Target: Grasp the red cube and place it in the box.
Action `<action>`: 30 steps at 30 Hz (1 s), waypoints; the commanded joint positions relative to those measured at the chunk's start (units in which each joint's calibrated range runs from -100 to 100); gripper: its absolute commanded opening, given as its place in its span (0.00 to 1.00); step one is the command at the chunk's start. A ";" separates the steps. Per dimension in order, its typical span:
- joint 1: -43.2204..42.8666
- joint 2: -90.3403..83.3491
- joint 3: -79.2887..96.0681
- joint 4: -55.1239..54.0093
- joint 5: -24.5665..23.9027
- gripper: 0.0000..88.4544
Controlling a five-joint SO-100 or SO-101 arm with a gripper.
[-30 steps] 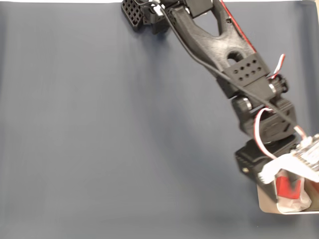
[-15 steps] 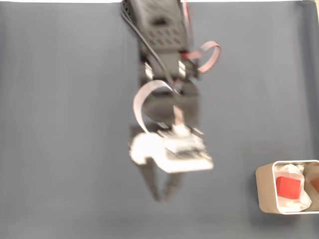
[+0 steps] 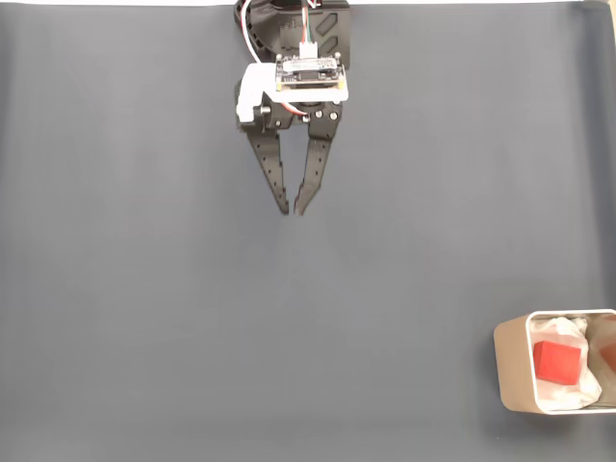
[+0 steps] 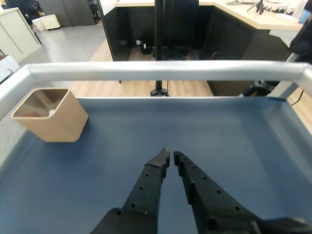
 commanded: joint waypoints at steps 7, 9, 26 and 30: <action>-0.10 -20.25 23.77 15.87 -0.20 0.00; -0.17 -23.46 24.95 23.57 -0.34 0.00; -1.02 -27.88 25.04 41.93 -1.32 0.03; -1.02 -27.88 25.04 41.93 -1.07 0.03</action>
